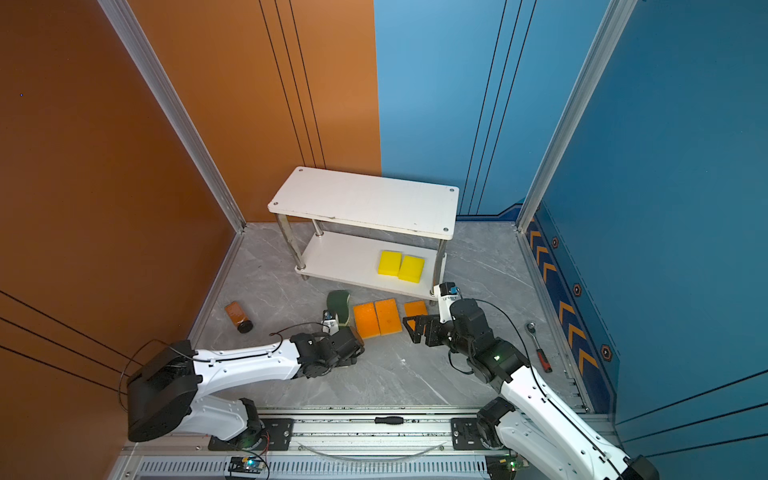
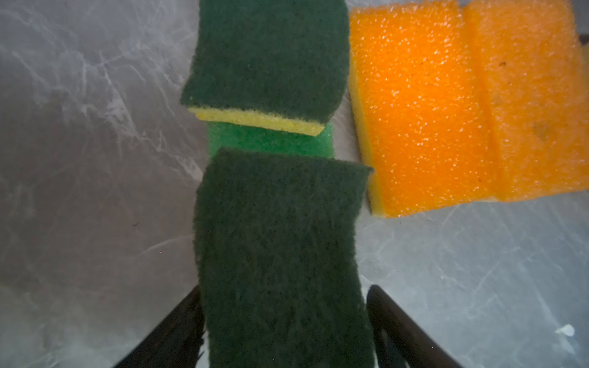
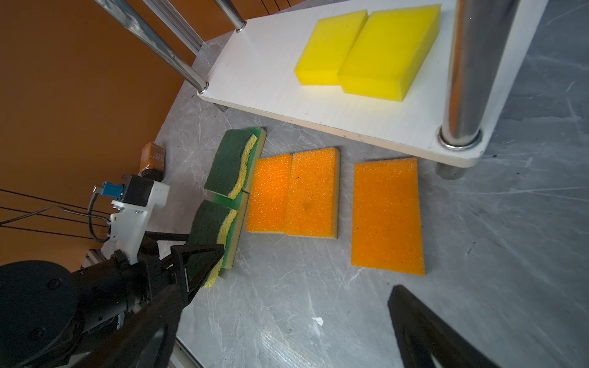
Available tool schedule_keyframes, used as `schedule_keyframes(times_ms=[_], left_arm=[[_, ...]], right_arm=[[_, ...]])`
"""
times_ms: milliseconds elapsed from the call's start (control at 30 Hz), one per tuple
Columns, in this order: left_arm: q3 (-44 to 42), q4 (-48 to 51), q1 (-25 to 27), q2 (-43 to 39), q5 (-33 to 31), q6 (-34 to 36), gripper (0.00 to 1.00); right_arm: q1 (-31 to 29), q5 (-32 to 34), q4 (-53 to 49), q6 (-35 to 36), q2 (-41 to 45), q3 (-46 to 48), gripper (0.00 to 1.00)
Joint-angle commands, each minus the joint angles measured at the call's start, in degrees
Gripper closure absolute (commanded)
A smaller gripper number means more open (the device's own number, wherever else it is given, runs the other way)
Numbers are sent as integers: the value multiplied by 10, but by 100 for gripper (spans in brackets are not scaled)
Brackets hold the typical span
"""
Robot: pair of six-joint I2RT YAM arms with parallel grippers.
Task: Place and organize the cleaning sponges onto the shelf
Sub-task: 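Lower the left gripper onto the nearer green scrub sponge and close it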
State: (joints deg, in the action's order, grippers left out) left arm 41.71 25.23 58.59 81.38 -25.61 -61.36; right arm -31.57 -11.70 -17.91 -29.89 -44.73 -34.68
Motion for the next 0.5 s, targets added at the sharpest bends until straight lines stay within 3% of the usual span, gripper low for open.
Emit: schedule_keyframes(times_ms=[0, 467], left_arm=[[10, 8, 8, 0, -14, 4, 23], [12, 18, 11, -19, -23, 17, 35]], right_arm=[[-4, 13, 9, 6, 6, -8, 0], [-6, 20, 6, 5, 20, -4, 0]])
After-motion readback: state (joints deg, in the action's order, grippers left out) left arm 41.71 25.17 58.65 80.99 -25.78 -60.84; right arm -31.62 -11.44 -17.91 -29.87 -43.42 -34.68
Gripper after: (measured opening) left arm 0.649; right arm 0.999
